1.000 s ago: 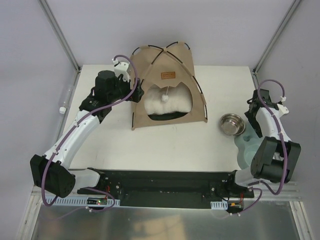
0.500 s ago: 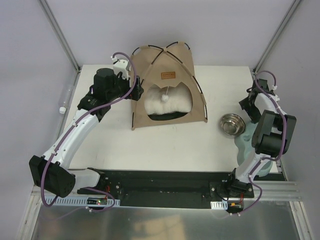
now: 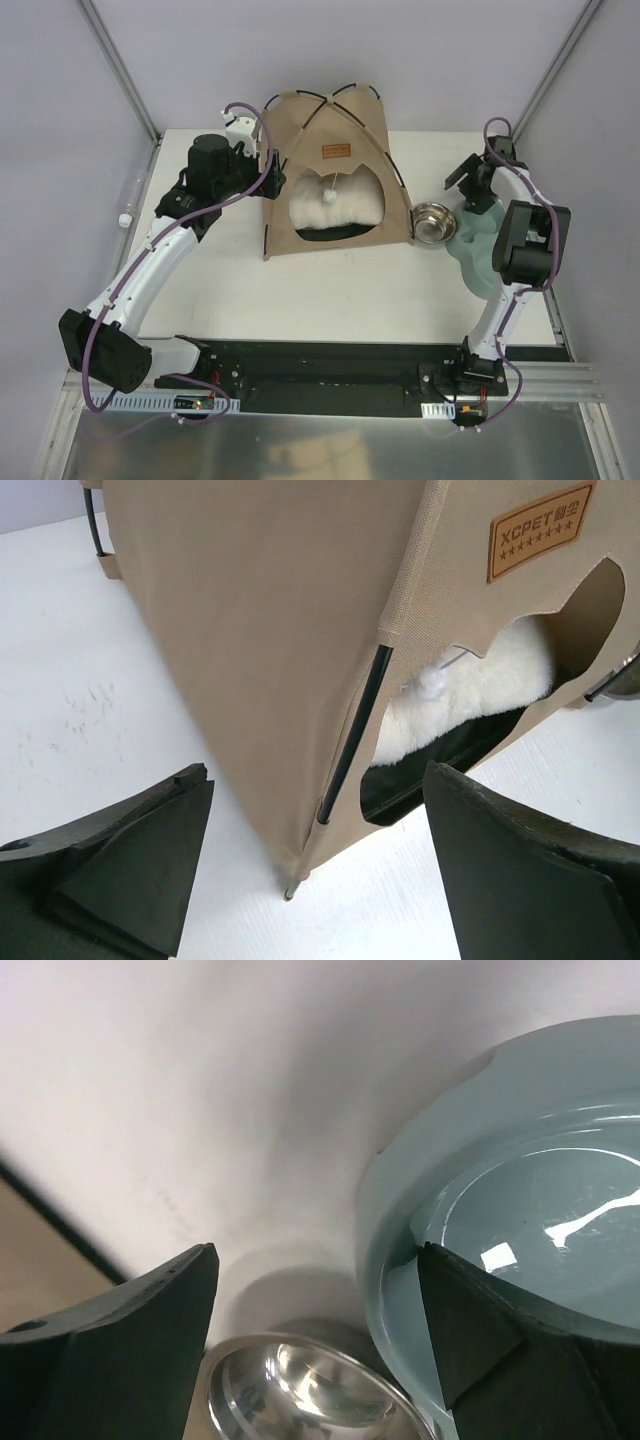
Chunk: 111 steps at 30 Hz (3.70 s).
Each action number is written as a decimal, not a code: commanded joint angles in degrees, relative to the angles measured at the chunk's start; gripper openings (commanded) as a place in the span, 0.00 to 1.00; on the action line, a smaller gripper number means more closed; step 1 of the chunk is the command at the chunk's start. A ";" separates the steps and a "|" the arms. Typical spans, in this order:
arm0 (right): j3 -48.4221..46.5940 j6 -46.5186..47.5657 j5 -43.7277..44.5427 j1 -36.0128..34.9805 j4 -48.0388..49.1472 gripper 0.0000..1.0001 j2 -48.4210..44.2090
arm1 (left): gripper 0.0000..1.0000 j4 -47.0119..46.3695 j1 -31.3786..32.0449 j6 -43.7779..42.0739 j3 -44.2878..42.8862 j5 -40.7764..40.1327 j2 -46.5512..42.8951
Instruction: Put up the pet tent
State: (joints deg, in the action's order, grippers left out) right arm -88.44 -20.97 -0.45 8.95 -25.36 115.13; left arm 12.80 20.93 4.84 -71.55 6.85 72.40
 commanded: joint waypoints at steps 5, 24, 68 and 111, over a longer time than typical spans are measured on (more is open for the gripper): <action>-4.28 1.29 -0.18 -2.89 -1.61 0.86 -3.32 | 0.89 -1.02 -0.19 -1.33 -2.54 -1.05 -0.15; 26.73 -34.73 5.97 -11.92 -0.30 0.76 -31.89 | 0.89 -1.02 -0.19 1.93 1.15 -0.79 -5.25; 20.42 -42.05 28.22 -20.46 4.18 0.00 -24.42 | 0.90 1.62 -0.19 0.96 2.82 -3.51 -12.72; 42.22 -19.37 11.61 13.90 -11.29 0.21 -51.59 | 0.91 1.97 -0.19 2.01 5.81 -3.16 -16.68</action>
State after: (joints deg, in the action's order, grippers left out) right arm -44.88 -41.76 11.29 22.57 -36.29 61.95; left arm 15.92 20.93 6.66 -65.69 3.90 56.82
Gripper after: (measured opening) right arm 0.085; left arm 0.905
